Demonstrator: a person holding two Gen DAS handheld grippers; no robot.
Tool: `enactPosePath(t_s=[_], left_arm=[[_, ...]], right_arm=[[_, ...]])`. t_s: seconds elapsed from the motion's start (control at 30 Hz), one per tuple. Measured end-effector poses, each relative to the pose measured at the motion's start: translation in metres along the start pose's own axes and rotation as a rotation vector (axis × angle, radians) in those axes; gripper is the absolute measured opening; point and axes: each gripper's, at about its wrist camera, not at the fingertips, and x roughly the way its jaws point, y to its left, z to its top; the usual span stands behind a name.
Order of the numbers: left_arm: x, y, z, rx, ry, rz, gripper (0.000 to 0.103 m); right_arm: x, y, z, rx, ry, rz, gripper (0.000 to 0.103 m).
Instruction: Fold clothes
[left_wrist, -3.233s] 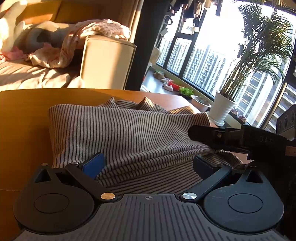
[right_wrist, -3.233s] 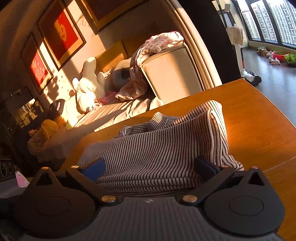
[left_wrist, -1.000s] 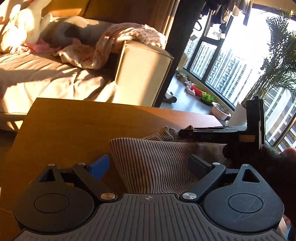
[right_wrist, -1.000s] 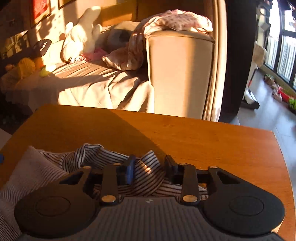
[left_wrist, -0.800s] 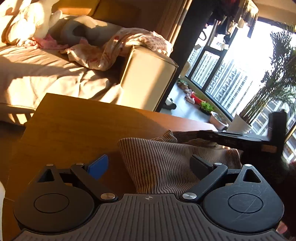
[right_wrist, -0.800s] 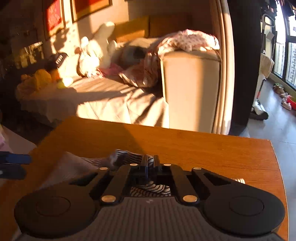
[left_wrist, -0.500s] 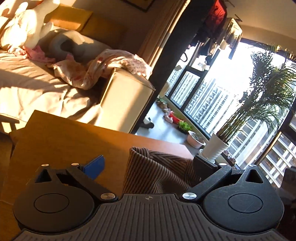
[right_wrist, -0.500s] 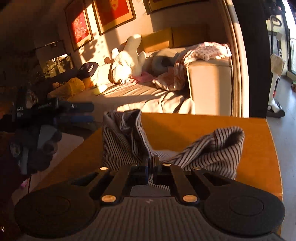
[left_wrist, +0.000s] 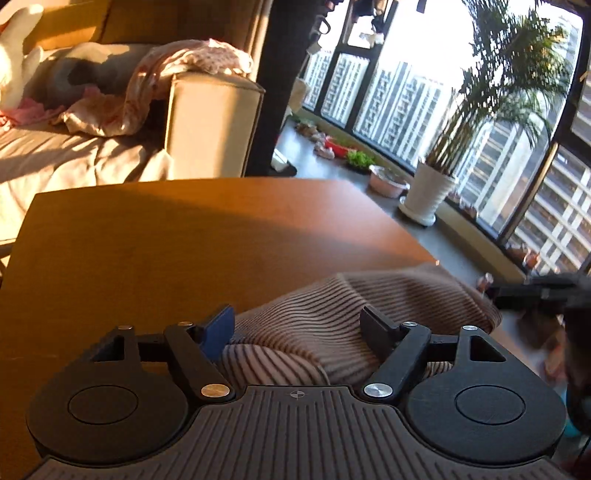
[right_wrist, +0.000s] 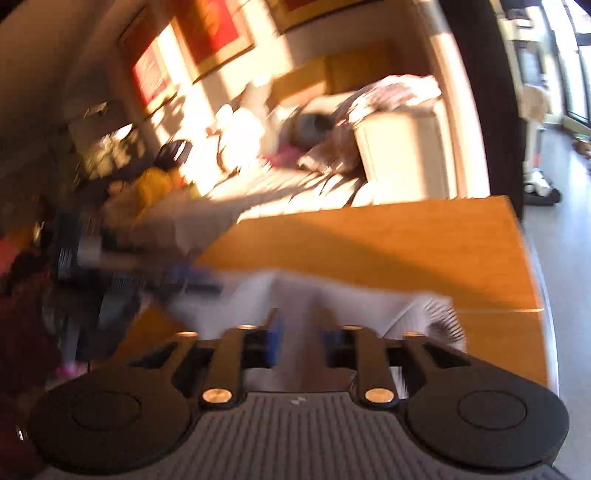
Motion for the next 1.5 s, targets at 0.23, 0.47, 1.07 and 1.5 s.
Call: enactPosePath(t_s=[0.23,0.47,1.07,1.5], left_arm=[[-0.014,0.004,-0.016,-0.056,0.085,0.026,0.097],[-0.002,0.018,-0.014,-0.203,0.126,-0.029,0.098],[0.028,0.054,0.055,-0.234,-0.054,-0.021,0.045],[0.019,0.020,-0.013,-0.174,0.102,-0.064,0.049]], right_arm=[[0.023,-0.044,-0.012,0.180,0.110,-0.108,0.060],[0.066,-0.050,-0.030,0.200,0.164,-0.052,0.066],[0.130,-0.058,0.044,0.096,0.033,-0.079,0.034],[0.089,-0.064,-0.012,0.108,0.099,-0.062,0.039]])
